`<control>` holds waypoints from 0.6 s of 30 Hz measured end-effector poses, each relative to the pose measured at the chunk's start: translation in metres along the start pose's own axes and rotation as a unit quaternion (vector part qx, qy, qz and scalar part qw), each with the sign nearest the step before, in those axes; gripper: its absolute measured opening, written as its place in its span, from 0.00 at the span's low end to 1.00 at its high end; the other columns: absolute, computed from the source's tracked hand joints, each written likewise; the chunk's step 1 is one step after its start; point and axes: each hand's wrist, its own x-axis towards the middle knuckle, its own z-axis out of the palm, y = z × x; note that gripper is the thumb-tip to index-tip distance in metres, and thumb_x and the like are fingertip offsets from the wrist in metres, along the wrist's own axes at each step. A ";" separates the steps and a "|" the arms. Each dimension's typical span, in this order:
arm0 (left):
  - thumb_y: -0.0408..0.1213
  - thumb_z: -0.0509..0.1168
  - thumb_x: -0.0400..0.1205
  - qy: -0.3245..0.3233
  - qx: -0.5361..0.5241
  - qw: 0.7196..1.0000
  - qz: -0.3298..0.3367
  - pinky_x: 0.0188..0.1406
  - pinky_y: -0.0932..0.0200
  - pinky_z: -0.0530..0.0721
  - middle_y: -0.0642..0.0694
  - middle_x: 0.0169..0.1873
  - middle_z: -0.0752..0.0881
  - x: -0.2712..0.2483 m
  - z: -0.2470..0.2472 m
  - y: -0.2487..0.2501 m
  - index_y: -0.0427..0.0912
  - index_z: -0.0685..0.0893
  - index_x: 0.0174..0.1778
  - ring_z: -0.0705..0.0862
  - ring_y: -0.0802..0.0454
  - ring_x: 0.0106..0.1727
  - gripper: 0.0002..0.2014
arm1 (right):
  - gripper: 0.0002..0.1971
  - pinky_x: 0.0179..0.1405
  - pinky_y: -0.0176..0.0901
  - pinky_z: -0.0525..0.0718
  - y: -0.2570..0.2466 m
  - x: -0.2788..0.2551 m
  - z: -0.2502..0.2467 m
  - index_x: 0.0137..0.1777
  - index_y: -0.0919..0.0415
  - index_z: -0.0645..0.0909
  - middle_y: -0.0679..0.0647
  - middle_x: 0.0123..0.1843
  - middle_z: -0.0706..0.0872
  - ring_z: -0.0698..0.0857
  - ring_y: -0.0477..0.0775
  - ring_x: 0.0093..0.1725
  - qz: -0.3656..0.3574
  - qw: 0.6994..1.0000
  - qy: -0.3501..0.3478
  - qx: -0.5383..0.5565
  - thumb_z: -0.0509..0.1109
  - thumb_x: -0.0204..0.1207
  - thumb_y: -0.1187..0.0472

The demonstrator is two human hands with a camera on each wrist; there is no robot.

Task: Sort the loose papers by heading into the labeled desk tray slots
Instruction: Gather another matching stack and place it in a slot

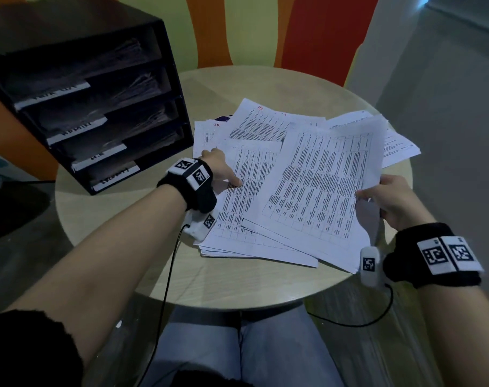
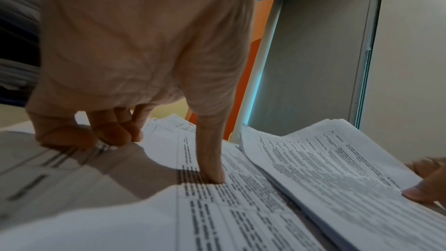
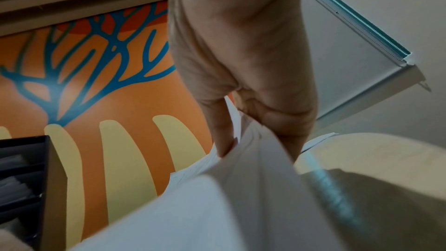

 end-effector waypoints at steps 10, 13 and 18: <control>0.49 0.83 0.67 0.003 -0.012 1.000 -0.015 0.49 0.48 0.83 0.37 0.62 0.75 0.009 0.000 0.005 0.33 0.74 0.61 0.80 0.37 0.59 0.36 | 0.18 0.49 0.52 0.80 -0.004 0.001 0.001 0.64 0.71 0.82 0.65 0.54 0.86 0.83 0.63 0.49 -0.013 1.000 -0.018 0.000 0.67 0.75 0.79; 0.50 0.84 0.64 0.013 -0.033 0.999 -0.009 0.62 0.43 0.82 0.39 0.68 0.75 0.011 0.001 0.006 0.39 0.76 0.67 0.78 0.37 0.64 0.39 | 0.17 0.48 0.51 0.80 -0.004 0.000 0.002 0.63 0.70 0.82 0.64 0.54 0.86 0.83 0.63 0.49 -0.018 1.000 -0.022 -0.004 0.68 0.74 0.78; 0.51 0.80 0.69 0.054 -0.024 0.998 -0.002 0.63 0.46 0.80 0.41 0.58 0.80 0.010 0.009 0.008 0.39 0.82 0.57 0.77 0.40 0.62 0.27 | 0.16 0.45 0.50 0.78 -0.006 0.000 0.003 0.61 0.67 0.83 0.65 0.53 0.86 0.82 0.61 0.46 -0.029 0.999 -0.026 -0.005 0.68 0.75 0.78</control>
